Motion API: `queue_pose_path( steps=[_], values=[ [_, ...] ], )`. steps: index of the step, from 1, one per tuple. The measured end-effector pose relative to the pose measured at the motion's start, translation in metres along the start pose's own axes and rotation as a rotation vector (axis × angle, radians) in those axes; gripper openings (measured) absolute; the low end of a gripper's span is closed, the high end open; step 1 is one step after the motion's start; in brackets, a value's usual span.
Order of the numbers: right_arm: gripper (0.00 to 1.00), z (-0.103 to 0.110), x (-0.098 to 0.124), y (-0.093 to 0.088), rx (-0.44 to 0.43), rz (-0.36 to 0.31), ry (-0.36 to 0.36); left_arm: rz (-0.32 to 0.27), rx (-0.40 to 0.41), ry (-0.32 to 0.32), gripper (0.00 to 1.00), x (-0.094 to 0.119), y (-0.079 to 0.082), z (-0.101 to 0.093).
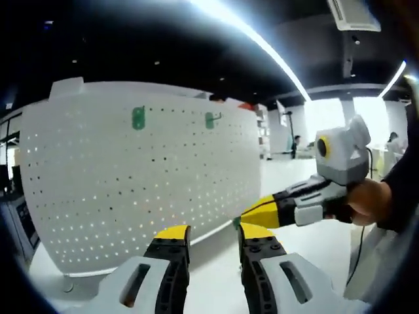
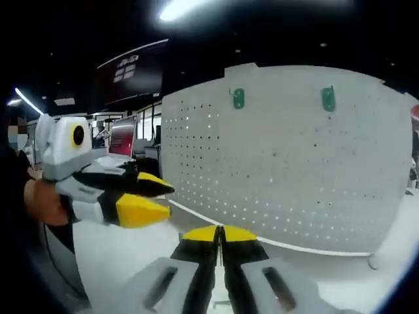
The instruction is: Insert the hook assembly into the mounting plate slot until the hook locks in place.
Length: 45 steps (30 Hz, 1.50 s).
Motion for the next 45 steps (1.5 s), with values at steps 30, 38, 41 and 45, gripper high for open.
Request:
queue_pose_path(
  steps=[30,38,41,45],
  values=[
    [0.00,0.029,-0.001,0.017,-0.111,-0.077,0.145,-0.025,0.072,-0.082,0.06,-0.004,-0.003,-0.017],
    [0.00,0.031,-0.001,0.017,-0.116,-0.076,0.153,-0.027,0.061,-0.084,0.05,-0.003,-0.003,-0.018],
    [0.00,0.033,-0.001,0.016,-0.120,-0.074,0.162,-0.025,0.063,-0.082,0.04,-0.004,-0.003,-0.017],
    [0.00,0.036,-0.001,0.015,-0.128,-0.070,0.175,-0.021,0.069,-0.073,0.04,-0.003,-0.004,-0.015]
  ],
)
Point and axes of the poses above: the point that each gripper's makers call its tool centre point, and the gripper's own axes: x roughly backward along the fingers, z roughly to its left, y roughly out of its top, the point moved 2 cm from there along x, roughly backward along the fingers, and after that the axes turned 1 degree about -y, right-handed, at the moved point
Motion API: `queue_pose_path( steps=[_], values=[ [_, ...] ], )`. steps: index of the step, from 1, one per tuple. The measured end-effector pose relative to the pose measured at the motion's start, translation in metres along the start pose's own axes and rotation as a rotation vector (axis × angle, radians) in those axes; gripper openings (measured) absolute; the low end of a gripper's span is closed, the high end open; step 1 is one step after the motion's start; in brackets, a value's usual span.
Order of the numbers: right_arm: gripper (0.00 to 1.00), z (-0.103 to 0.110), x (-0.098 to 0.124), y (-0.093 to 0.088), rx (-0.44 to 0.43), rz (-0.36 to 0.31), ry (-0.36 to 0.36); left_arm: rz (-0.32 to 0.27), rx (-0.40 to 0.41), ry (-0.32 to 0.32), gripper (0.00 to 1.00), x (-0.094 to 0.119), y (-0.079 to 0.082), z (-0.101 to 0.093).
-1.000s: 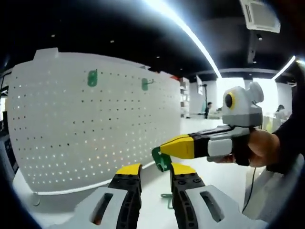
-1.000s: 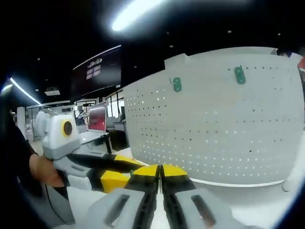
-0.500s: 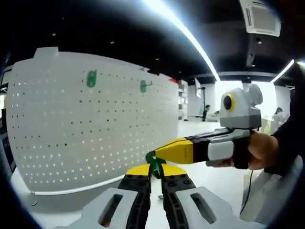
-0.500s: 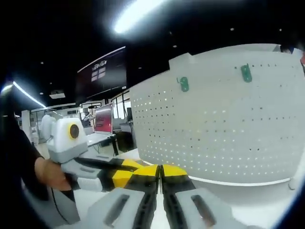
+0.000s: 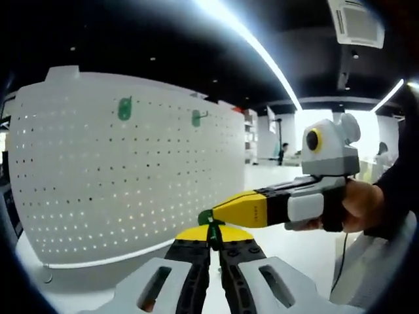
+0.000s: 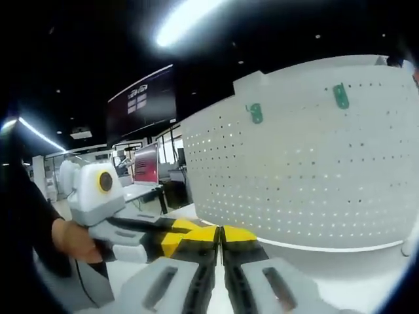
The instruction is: Insert the hook assembly into the mounting plate slot until the hook locks in place.
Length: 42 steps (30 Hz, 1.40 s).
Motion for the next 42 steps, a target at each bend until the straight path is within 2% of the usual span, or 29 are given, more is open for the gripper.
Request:
queue_pose_path(
  steps=[10,17,33,42],
  values=[
    [0.00,0.001,0.000,-0.001,-0.008,0.007,0.004,0.007,0.004,0.003,0.03,0.000,-0.001,0.000],
    [0.04,0.002,0.000,0.002,0.007,-0.004,0.004,0.016,-0.003,0.008,0.03,0.000,-0.003,0.000],
    [0.34,-0.013,0.002,0.008,0.065,-0.021,-0.092,0.015,-0.009,0.036,0.03,0.001,-0.002,0.003],
    [0.40,-0.022,0.004,0.010,0.066,-0.026,-0.141,0.008,0.005,0.057,0.03,0.003,0.000,0.007]
  ],
)
Point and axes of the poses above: the point that each gripper's makers call its tool centre point, and the gripper's own axes: x roughly backward along the fingers, z roughly to its left, y roughly out of its top, the point moved 2 cm from there along x, roughly backward along the fingers, and after that the axes turned 1 degree about -y, right-handed, at the moved point
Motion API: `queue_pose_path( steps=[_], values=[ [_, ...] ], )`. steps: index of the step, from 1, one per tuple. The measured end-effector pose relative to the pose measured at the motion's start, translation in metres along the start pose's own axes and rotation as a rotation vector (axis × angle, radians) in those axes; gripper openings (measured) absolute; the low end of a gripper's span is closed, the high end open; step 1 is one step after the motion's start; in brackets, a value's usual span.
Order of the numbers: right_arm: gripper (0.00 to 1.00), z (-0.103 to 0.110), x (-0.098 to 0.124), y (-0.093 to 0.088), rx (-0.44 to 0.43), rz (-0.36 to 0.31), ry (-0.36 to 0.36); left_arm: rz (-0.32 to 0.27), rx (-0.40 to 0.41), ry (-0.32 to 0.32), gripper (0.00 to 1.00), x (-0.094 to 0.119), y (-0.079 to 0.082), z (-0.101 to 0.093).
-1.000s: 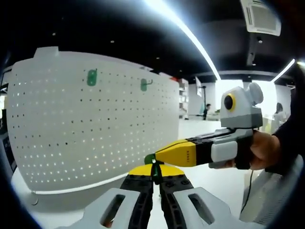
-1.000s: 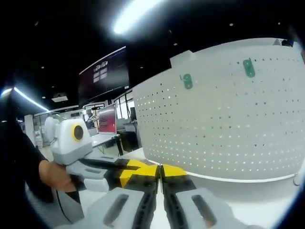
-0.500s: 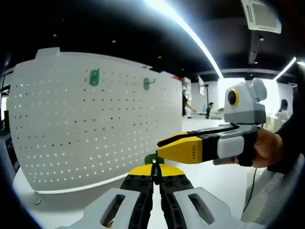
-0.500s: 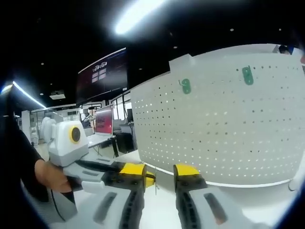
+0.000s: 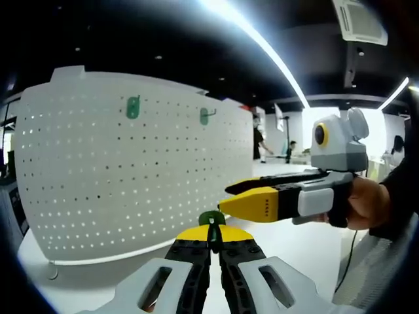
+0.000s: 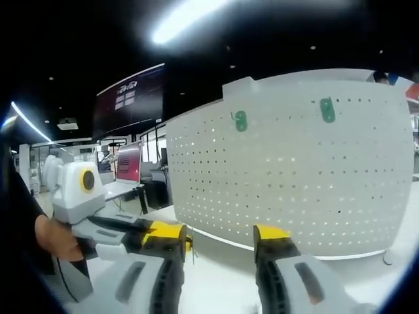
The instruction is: Insert the hook assembly into the mounting plate slot until the hook locks in place.
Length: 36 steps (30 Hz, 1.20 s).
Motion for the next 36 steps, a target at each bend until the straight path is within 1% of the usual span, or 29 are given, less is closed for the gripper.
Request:
queue_pose_path(
  steps=[4,7,13,18,28,36],
  values=[
    [0.41,-0.003,0.000,0.000,-0.001,0.005,-0.014,-0.010,0.011,0.022,0.03,0.001,0.004,0.004],
    [0.41,-0.004,0.000,0.000,0.000,0.004,-0.016,-0.027,0.013,0.042,0.03,0.002,0.010,0.008],
    [0.41,-0.004,-0.001,-0.002,-0.007,0.015,-0.011,-0.055,-0.006,0.082,0.03,0.000,0.028,0.015],
    [0.40,-0.005,0.000,0.000,-0.012,0.011,-0.015,-0.059,-0.015,0.104,0.03,-0.006,0.040,0.019],
    [0.40,-0.013,0.003,0.008,-0.024,-0.010,-0.040,-0.088,-0.061,0.122,0.03,-0.026,0.075,0.020],
    [0.40,-0.014,0.004,0.010,-0.034,-0.013,-0.041,-0.128,-0.063,0.135,0.03,-0.037,0.101,0.026]
  ],
)
Point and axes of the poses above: the point that each gripper's makers call its tool centre point, and the gripper's own axes: x roughly backward along the fingers, z roughly to its left, y roughly out of its top, the point moved 2 cm from there along x, roughly backward along the fingers, and after that the axes turned 1 degree about -y, right-handed, at the moved point
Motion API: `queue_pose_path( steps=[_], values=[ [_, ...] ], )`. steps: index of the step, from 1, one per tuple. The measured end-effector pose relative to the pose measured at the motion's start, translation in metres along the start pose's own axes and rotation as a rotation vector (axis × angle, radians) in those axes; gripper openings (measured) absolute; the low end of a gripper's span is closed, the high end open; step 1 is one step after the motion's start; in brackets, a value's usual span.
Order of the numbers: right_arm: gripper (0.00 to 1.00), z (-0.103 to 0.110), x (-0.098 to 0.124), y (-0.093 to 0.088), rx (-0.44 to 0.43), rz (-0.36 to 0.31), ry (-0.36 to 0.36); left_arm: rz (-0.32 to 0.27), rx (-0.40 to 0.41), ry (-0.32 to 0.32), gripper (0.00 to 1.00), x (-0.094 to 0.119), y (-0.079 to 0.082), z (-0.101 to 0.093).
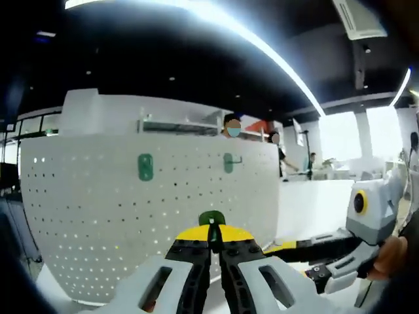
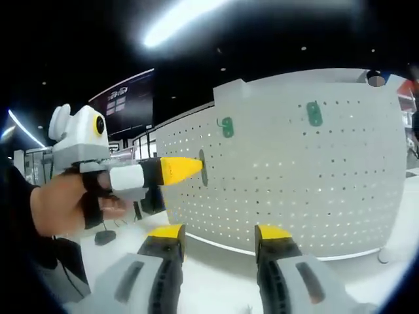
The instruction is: Insert the hook assembly into the mounting plate slot until the hook locks in place.
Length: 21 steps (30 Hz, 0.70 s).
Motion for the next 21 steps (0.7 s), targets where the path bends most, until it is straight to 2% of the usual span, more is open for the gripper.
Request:
queue_pose_path(
  steps=[9,21],
  values=[
    [0.40,0.000,0.000,0.000,-0.008,0.001,0.003,-0.051,-0.016,0.020,0.03,-0.025,0.032,0.009],
    [0.40,-0.001,0.001,0.002,-0.024,0.000,0.006,-0.065,-0.060,0.064,0.03,-0.058,0.055,0.017]
  ],
)
Point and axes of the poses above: the point that each gripper's makers call its tool centre point, and the gripper's own axes: x roughly backward along the fingers, z roughly to its left, y roughly out of its top, the point moved 2 cm from there along x, roughly backward along the fingers, and after that the axes turned 1 degree about -y, right-handed, at the moved point
